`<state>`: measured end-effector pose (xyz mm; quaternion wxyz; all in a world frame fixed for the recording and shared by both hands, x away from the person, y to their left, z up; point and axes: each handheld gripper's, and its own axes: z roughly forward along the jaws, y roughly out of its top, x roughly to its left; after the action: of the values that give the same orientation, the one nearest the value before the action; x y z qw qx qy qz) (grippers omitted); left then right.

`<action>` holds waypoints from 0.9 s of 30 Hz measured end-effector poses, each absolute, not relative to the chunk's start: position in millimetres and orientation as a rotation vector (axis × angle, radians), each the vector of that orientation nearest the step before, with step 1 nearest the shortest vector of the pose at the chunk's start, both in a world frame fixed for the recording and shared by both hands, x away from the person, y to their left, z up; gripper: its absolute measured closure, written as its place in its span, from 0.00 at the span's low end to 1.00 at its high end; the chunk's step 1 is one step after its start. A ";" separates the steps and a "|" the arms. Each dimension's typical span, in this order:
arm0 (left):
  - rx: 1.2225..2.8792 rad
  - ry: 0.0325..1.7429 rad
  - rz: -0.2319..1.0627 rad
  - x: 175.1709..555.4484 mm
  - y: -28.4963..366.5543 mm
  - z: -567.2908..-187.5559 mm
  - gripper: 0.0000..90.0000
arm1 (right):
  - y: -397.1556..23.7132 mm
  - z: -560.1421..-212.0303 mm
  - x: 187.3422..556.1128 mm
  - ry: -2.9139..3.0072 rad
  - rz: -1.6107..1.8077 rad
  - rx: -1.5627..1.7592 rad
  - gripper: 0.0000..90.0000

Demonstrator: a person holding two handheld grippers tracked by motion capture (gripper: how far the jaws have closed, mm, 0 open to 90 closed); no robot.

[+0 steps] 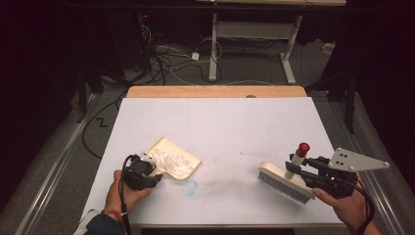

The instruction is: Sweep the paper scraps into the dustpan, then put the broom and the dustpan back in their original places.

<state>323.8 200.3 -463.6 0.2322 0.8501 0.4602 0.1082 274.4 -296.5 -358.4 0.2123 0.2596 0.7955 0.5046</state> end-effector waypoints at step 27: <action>2.132 1.546 0.411 348.2 224.0 -472.1 0.70 | -296.6 -365.9 300.5 2.289 1.357 0.779 0.77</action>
<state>348.2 224.0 -472.1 0.2360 0.7773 0.5636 0.1499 300.5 -296.6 -365.9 0.1833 0.2761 0.8116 0.4812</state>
